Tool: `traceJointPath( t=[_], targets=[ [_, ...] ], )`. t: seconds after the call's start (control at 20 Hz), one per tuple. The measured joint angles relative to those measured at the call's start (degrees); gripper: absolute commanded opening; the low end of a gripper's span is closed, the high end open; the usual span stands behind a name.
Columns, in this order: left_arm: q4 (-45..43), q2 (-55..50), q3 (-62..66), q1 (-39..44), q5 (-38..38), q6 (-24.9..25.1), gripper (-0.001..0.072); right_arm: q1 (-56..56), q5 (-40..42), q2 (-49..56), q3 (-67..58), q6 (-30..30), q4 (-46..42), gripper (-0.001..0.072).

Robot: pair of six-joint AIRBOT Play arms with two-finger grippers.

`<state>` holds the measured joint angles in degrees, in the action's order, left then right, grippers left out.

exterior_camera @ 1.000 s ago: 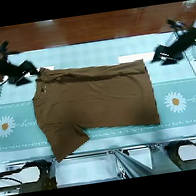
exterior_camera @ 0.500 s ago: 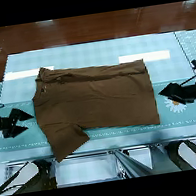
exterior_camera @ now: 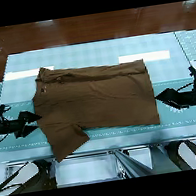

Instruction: Fold the shirts.

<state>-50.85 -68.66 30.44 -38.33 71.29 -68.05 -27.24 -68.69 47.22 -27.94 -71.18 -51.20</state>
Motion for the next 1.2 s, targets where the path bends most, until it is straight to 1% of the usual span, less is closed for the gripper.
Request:
traceJointPath(
  t=[0.15, 0.2, 0.25, 0.3, 0.4, 0.55, 0.7, 0.8, 0.95, 1.2],
  targets=[
    [1.1, -2.7, -0.2, 3.2, 1.1, 1.1, 0.0697, 0.0, -0.2, -0.1, 0.1, -0.3, -0.1, 0.0623],
    [1.3, -3.4, -0.2, 4.2, 1.0, 1.5, 0.0602, -0.1, 0.0, -0.1, 0.2, -0.4, -0.1, 0.0623],
    [1.7, -3.9, -0.2, 5.0, 0.5, 1.9, 0.0177, -0.5, 0.7, -0.1, 0.2, -0.8, -0.5, 0.0623],
    [1.1, -4.3, -0.3, 5.7, -1.6, 2.6, 0.0037, -1.3, 1.5, -0.1, 0.1, -1.7, -1.4, 0.0623],
    [1.8, -4.8, -0.3, 6.5, -2.8, 4.1, 0.0027, -4.2, 2.0, -0.1, -0.3, -4.0, -5.3, 0.0618],
    [4.2, -5.0, -0.2, 7.0, -2.8, 6.0, 0.0028, -8.6, -2.2, -0.1, -0.1, -9.3, -15.3, 0.0618],
    [10.1, -5.1, -0.2, 7.3, -3.5, 7.5, 0.0028, -7.4, -6.8, 0.1, 2.2, -11.6, -18.2, 0.0618],
    [14.3, -5.1, -0.2, 7.3, -3.6, 8.8, 0.0027, -4.5, -8.7, 1.0, 3.3, -12.1, -18.4, 0.0618],
    [17.8, -5.1, -0.2, 7.4, -3.6, 10.1, 0.0028, 0.0, -9.3, 3.8, 4.1, -12.3, -16.3, 0.0618],
    [19.8, -5.1, -0.2, 7.4, -3.6, 10.8, 0.0027, 6.3, -5.6, 9.5, 4.4, -12.6, -13.0, 0.0618]
  ],
)
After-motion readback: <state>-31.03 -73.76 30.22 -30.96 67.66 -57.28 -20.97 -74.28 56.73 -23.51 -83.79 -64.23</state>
